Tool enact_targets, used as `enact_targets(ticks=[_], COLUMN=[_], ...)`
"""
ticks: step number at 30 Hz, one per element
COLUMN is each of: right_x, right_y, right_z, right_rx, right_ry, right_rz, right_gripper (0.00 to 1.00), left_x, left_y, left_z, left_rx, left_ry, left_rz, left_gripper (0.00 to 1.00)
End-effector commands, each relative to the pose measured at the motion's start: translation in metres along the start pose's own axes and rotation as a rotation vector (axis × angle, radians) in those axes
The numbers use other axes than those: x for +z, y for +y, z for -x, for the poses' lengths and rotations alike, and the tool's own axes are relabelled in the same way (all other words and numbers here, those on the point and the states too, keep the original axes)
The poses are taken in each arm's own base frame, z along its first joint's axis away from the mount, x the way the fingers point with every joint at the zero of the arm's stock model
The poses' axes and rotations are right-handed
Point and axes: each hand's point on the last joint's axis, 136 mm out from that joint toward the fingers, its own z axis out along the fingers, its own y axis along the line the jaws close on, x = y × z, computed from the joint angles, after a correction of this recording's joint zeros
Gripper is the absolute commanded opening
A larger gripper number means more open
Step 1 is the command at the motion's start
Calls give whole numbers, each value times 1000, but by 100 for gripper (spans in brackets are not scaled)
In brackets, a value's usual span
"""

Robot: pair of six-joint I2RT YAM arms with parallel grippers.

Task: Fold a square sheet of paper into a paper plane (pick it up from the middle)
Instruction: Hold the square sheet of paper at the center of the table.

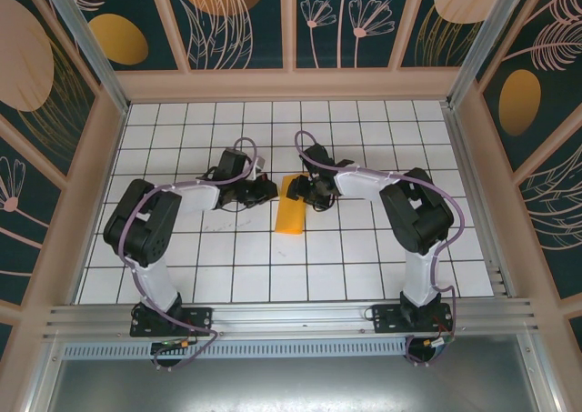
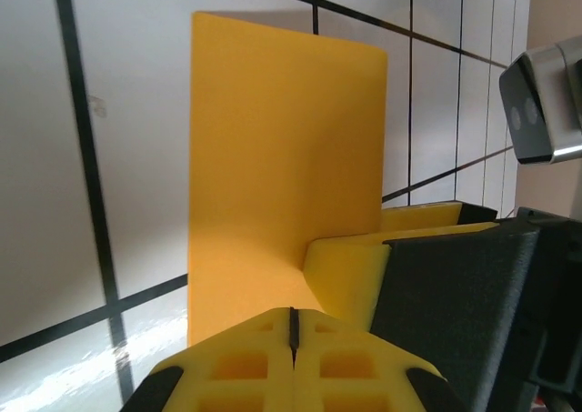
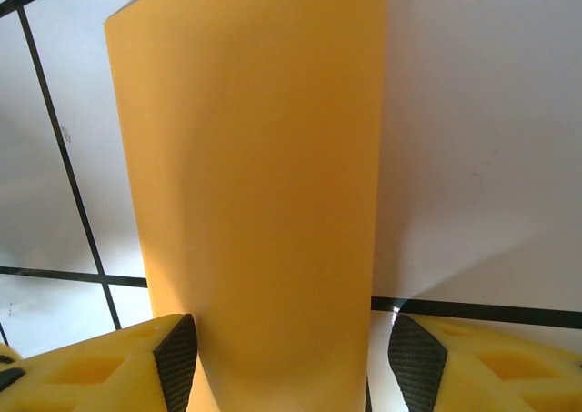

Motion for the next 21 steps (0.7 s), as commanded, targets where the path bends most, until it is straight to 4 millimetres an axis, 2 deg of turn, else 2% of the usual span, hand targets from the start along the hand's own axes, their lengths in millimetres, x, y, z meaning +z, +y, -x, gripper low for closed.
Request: enact_targets(ticks=[1, 13, 14, 21], right_x=[32, 34, 34, 35], right_y=[-50, -52, -52, -53], right_z=[-22, -24, -24, -25], right_rx=[22, 20, 20, 21], right_ry=[80, 89, 89, 90], right_rz=[-161, -166, -166, -167], right_gripper=[65, 65, 65, 65], left_x=[5, 19, 19, 29], left_y=[-2, 12, 3, 2], left_z=[0, -8, 0, -3], left_rx=[-11, -49, -33, -24], left_ry=[20, 65, 50, 70], left_rz=[0, 20, 4, 26], left_gripper=[0, 0, 0, 0])
